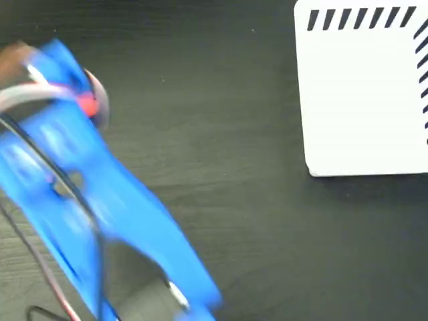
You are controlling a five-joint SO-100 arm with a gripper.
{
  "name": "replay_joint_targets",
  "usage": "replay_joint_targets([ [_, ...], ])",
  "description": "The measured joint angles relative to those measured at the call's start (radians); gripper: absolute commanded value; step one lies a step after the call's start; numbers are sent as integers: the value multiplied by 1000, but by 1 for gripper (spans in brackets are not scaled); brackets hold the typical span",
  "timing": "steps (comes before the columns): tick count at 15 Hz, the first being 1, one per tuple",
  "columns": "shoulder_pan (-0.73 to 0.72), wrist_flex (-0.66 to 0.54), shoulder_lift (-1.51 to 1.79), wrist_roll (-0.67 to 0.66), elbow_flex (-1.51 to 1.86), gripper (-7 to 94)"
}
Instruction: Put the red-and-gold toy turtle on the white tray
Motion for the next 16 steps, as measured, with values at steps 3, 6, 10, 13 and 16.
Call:
replay_joint_targets([
  [3, 0, 32, -150, -84, -140, 1],
  [6, -14, 46, -207, -141, -144, 22],
  [10, -12, 112, -236, -169, -144, 51],
  [13, -11, 146, -238, -161, -103, 62],
  [16, -11, 144, -222, -144, -48, 62],
])
